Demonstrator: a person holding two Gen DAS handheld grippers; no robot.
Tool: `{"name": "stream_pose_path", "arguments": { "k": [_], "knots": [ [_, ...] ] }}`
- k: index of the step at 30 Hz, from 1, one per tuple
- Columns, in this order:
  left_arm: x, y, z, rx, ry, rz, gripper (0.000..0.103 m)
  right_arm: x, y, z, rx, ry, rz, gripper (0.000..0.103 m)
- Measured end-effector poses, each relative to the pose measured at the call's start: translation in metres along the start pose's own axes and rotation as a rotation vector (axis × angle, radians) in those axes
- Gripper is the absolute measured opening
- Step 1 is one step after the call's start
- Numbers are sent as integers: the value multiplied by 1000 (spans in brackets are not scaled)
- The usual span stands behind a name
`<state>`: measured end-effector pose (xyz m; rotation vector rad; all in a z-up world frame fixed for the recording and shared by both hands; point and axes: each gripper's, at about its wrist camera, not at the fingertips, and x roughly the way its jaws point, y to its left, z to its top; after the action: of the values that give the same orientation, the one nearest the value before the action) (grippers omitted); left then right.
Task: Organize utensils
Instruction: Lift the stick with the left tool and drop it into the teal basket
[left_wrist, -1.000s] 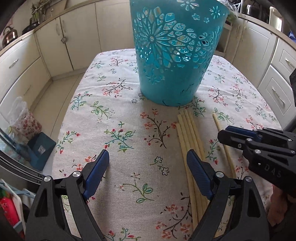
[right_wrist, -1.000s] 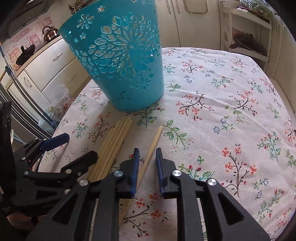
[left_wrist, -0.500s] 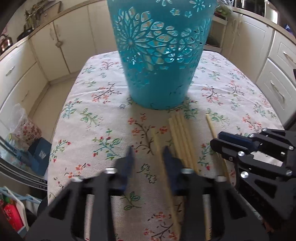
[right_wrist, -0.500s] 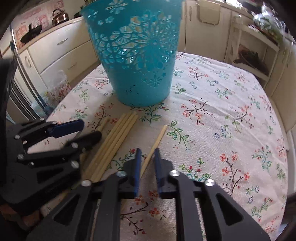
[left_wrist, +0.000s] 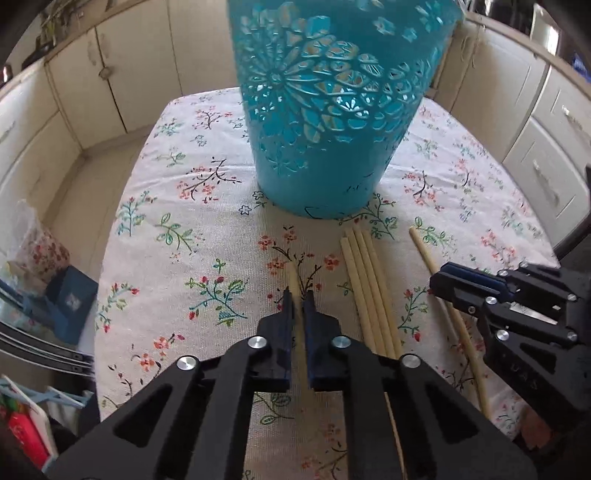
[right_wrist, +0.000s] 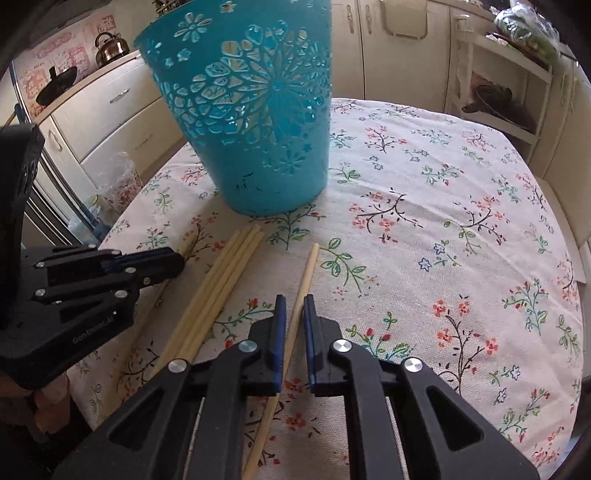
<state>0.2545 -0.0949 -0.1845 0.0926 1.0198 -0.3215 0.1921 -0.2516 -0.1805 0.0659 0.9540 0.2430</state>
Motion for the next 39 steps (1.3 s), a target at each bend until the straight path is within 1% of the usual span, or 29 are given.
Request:
{"name": "stream_pose_path", "arguments": {
  "k": [4,8,11,12,14,17,22,25,30,32,35,39],
  "knots": [
    [-14,12,-7,-44,-69,-39,5,0,3,-1,-7,-17,-6,10],
    [-44,26,-4,-91,-180,-97,5,-1,8,-5,-21,-37,-18,11],
    [-75,32,6,-110,-275,-133,5,-1,7,-5,-17,-41,-16,11],
    [-89,35,12,-113,-311,-155,5,-1,6,-5,-15,-41,-15,11],
    [-105,35,23,-115,-356,-175,5,-2,6,-5,-13,-42,-14,11],
    [-136,37,45,-121,-444,-208,5,-2,7,-6,-14,-43,-14,12],
    [-172,32,84,-141,-589,-234,5,-2,9,-6,-26,-44,-11,16],
    [-185,28,110,-157,-679,-219,5,-2,9,-5,-29,-44,-7,18],
    [-185,22,151,-186,-781,-157,5,-2,11,-5,-42,-44,-4,22],
    [-183,22,163,-204,-804,-141,5,-1,12,-5,-50,-44,-4,24],
    [-174,22,180,-243,-838,-98,5,-1,14,-5,-61,-44,-1,27],
    [-154,24,191,-286,-844,-60,5,0,14,-4,-65,-43,-1,28]
  ]
}}
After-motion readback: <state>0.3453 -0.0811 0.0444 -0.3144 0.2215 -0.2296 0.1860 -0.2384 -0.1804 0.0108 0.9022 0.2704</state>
